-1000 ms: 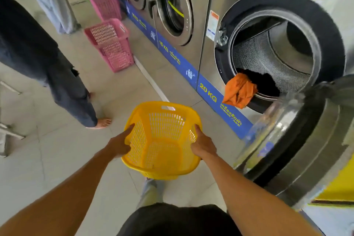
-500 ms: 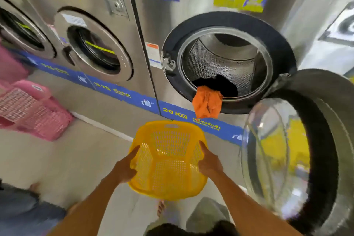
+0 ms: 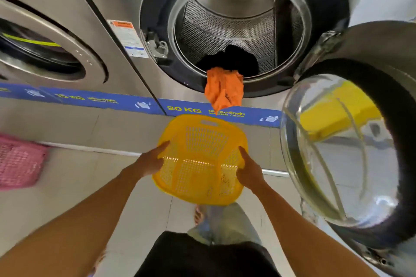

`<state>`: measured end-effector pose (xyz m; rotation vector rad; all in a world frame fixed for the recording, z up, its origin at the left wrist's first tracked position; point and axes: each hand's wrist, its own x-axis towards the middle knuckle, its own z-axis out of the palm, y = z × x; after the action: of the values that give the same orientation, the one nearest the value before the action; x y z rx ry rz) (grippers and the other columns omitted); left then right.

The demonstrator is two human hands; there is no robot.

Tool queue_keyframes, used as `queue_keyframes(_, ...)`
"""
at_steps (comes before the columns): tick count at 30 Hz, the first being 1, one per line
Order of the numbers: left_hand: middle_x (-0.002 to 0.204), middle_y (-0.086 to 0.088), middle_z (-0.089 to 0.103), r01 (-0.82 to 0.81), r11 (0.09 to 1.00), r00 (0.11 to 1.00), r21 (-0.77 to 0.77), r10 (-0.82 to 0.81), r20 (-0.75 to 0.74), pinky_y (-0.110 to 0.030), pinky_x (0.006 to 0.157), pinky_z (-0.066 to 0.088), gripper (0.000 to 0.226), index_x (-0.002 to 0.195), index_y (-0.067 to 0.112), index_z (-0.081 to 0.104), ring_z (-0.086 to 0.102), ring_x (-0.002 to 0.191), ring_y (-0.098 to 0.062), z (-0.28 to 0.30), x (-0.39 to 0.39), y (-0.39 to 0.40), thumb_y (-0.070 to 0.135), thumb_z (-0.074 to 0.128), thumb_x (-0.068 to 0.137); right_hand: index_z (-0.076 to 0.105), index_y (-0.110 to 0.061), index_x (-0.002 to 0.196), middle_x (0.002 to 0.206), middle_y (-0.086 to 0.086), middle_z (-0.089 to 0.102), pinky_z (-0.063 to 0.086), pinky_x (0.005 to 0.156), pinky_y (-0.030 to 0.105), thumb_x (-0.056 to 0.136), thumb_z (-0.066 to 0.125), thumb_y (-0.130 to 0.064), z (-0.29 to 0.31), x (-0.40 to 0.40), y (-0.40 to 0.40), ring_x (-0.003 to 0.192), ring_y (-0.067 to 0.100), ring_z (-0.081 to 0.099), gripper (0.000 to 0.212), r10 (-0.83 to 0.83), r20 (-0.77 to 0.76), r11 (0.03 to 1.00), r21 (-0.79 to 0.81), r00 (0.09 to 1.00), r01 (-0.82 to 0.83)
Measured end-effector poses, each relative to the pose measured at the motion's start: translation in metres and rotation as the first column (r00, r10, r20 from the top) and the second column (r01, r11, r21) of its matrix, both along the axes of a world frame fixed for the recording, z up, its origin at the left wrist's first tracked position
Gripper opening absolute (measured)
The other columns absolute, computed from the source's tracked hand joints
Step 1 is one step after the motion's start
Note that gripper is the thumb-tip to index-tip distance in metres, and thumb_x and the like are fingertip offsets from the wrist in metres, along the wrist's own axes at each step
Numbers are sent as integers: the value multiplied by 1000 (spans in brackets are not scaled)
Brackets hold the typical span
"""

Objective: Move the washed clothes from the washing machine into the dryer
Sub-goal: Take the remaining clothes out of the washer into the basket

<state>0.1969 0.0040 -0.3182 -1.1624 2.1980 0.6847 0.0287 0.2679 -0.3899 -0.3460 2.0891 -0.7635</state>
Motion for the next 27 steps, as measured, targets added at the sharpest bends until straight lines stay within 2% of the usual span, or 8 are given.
queue_keyframes(3,145,-8,51,2,998,1000,60,-3,12,-38,81,55,72,143,55,26,66,98,-32,-19,-27,-23,10,47,90,20,-40,155,131,20,62,50,88,40,85,55,-5,-23,-20,-12,111,42,62,85,6,-12,1000,25,1000,-6)
queue_keyframes(6,141,-9,54,12,998,999,56,-14,32,-38,85,54,71,145,55,26,66,100,-32,-63,-46,-38,15,49,90,21,-44,154,129,21,62,50,87,39,84,56,-4,-63,-40,-24,111,42,61,88,15,7,996,90,1000,-15)
queue_keyframes(11,153,-10,41,65,994,994,92,-73,84,-31,94,45,75,150,50,11,54,125,-35,-172,-59,-53,20,51,93,18,-44,154,136,18,59,48,92,36,84,56,-7,-153,-76,-46,117,41,59,88,99,-11,983,155,995,-96)
queue_keyframes(14,145,-21,48,12,998,998,68,-17,65,-29,78,42,78,148,53,6,62,99,-34,-228,-68,-61,20,48,93,16,-45,155,141,12,57,45,96,34,85,58,-9,-197,-103,-62,121,38,57,88,165,-57,972,179,985,-153)
queue_keyframes(16,133,-26,57,-12,999,999,44,10,39,-30,73,41,77,147,56,3,55,80,-28,-252,-78,-64,22,46,93,14,-44,155,144,10,55,45,96,34,87,59,-11,-218,-121,-71,122,37,57,88,199,-90,967,178,976,-181)
queue_keyframes(20,116,-33,60,17,1000,1000,10,-17,25,-35,69,42,73,148,54,-2,56,72,-34,-282,-101,-72,26,42,98,16,-42,155,147,9,52,44,99,36,89,62,-14,-250,-148,-87,126,38,55,85,241,-126,960,176,962,-217)
queue_keyframes(24,123,-35,57,42,997,998,-63,-45,-43,-42,83,45,75,152,47,4,60,100,-47,-293,-117,-85,16,43,96,23,-40,154,151,5,47,43,102,34,88,61,-10,-263,-159,-102,130,33,52,82,205,-110,968,173,973,-184)
queue_keyframes(27,140,-30,49,56,998,998,-17,-56,-7,-43,92,45,76,153,45,7,55,115,-49,-293,-122,-90,13,45,95,24,-39,154,150,8,48,45,100,35,87,60,-7,-259,-162,-109,128,33,53,83,238,-94,955,205,967,-215)
